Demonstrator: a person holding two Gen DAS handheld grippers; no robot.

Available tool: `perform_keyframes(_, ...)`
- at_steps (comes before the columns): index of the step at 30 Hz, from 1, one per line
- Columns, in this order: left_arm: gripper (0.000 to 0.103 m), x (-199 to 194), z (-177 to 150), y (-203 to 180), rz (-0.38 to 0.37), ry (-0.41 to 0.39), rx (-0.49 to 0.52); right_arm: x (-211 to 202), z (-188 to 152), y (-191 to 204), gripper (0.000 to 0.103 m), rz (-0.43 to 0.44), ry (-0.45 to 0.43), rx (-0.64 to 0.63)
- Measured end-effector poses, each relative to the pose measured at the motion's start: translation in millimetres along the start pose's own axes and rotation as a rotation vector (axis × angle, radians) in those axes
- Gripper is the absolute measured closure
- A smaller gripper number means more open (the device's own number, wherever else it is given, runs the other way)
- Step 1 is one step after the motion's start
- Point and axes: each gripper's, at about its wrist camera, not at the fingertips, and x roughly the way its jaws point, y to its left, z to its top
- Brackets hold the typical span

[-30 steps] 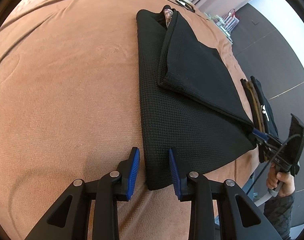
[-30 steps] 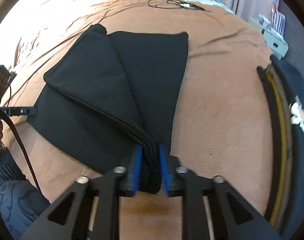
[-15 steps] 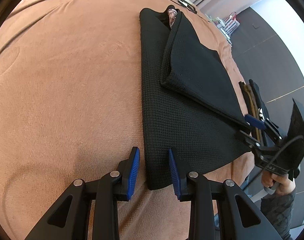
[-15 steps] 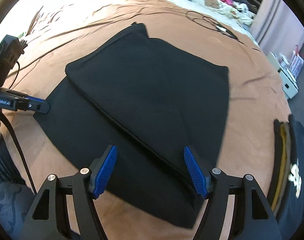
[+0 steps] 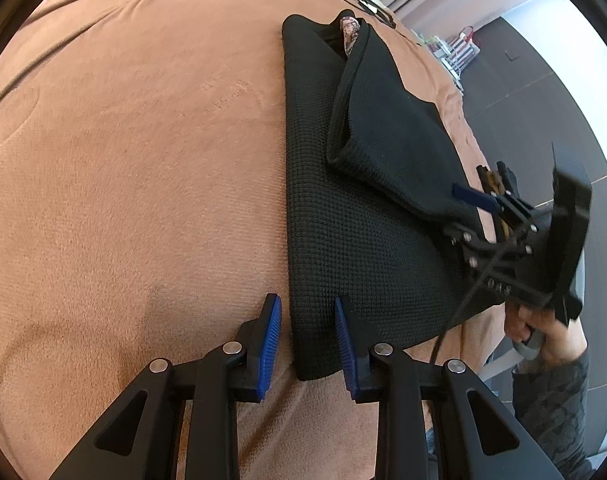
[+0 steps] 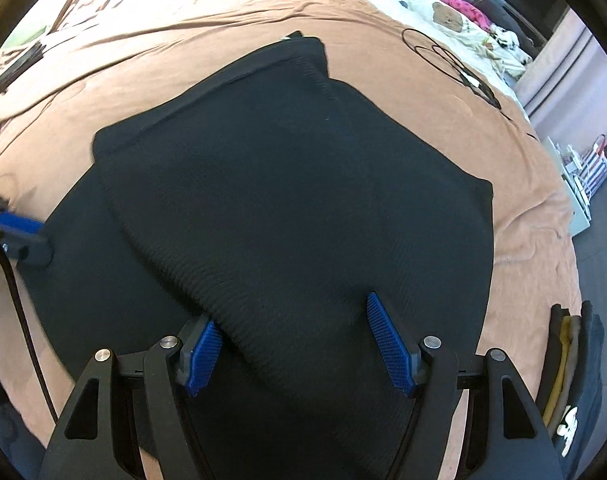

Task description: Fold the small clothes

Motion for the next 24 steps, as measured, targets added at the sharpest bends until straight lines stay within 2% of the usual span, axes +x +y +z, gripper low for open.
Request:
perform_keyframes(4,0.074,0.6,-0.1,0.2,-0.003,0.001,-0.003,8.0,6.8,-10.7,0.035,0.022,0.000,0.042)
perform_keyframes(11,0.074,1.3,-0.8,-0.3,0.000,0.002,-0.002,19.1,11.4,-41.0,0.035,0.011,-0.006,0.146)
perform_keyframes(24,0.074,2.3,-1.7,0.8,-0.003,0.002,-0.008,50.1,-3.6,-142.4,0.035,0.070,-0.006,0.515)
